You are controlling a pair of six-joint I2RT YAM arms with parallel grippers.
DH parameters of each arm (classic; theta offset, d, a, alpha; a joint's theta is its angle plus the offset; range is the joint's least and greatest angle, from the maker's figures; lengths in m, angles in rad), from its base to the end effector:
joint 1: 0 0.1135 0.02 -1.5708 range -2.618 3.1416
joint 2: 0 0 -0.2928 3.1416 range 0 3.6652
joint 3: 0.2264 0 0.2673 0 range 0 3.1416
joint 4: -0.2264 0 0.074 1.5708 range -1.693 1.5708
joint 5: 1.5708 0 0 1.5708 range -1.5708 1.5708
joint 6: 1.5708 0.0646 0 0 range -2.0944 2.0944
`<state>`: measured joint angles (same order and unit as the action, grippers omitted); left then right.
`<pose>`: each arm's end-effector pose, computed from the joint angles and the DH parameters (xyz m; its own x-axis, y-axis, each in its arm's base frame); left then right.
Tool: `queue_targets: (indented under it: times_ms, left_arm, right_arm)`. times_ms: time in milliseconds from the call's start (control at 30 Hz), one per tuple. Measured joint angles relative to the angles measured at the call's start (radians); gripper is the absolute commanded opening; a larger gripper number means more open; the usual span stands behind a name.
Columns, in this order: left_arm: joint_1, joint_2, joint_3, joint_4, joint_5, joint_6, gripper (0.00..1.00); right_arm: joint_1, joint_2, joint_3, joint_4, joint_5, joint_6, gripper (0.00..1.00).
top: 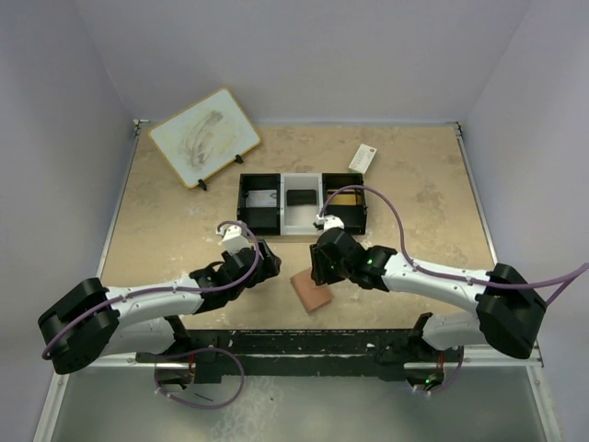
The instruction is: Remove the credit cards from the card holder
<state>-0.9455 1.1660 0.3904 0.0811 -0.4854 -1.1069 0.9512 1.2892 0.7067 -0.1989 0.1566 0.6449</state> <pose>0.1611 -0.1716 0.1592 -0.6213 -0.4908 -0.6108 -0.1080 0.8258 -0.5536 0.1749 0.2278 0.2045 -0.7716 -0.0592 -0.6334 -0.3454 0.8751 0.3390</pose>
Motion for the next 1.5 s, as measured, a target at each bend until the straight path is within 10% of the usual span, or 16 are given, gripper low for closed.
queue_targets:
  times_ms: [567,900,1500]
  left_arm:
    - [0.000,-0.143,-0.060,-0.072,-0.016,-0.002,0.82]
    - [-0.009,-0.066,-0.028,-0.030,0.060,0.049,0.79]
    - [-0.130,0.232,0.129,0.059,0.107,0.096,0.73]
  right_arm:
    - [0.077,0.173,0.068,-0.059,0.073,0.044,0.47]
    - [0.084,0.209,0.108,-0.100,0.116,0.068,0.21]
    - [0.026,0.094,-0.050,0.100,-0.007,0.095,0.04]
